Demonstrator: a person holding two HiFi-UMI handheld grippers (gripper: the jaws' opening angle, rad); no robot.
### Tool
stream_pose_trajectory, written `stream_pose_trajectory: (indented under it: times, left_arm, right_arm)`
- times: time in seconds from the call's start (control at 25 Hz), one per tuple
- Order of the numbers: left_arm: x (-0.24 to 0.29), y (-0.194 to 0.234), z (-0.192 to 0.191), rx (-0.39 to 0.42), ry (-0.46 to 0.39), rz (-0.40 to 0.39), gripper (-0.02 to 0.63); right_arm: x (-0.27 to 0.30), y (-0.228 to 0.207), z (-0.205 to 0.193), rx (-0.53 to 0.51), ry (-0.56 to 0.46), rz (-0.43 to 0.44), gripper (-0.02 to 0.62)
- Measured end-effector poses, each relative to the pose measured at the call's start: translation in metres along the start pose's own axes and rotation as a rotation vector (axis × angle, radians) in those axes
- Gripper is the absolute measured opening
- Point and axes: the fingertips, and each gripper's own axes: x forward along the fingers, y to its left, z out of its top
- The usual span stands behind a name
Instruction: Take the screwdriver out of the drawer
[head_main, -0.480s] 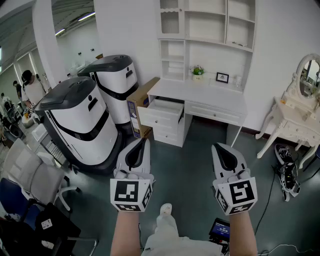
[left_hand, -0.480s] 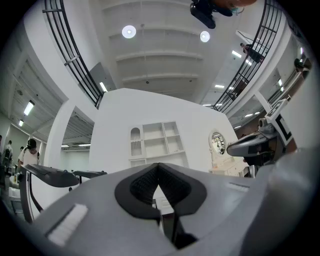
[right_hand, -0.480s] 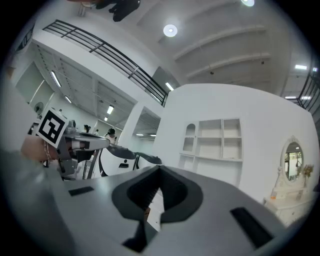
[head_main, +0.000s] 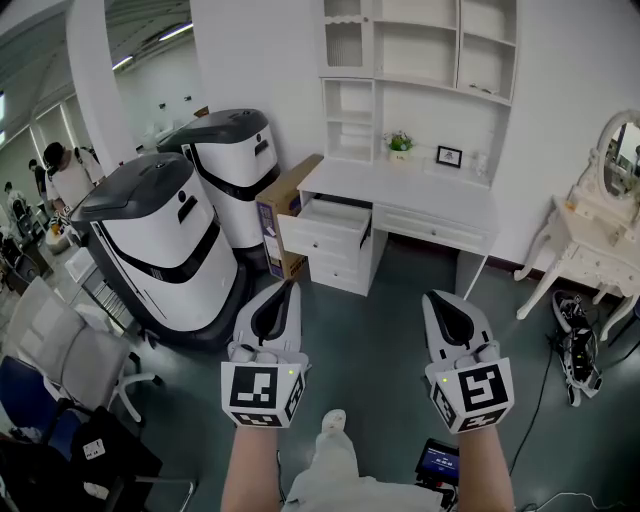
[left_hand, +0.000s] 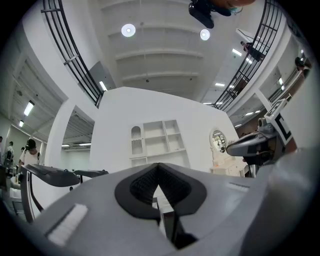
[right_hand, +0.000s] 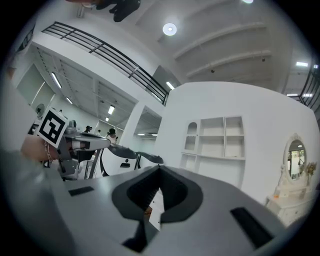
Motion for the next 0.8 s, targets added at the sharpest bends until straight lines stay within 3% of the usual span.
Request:
stream_pose_trajectory:
  times: [0.32, 0.8]
  left_arm:
    - [0.047, 0.022, -0.029, -0.018, 0.034, 0.001, 0.009]
    - [0.186, 0.094, -0.079, -0.055, 0.06, -0.012, 0.009]
  right_arm:
    - [0.05, -0.016, -0.021, 0.033, 0.026, 0.011, 0.006]
    - [0.198, -0.053, -0.05, 0.041, 0.073, 0.036, 0.006]
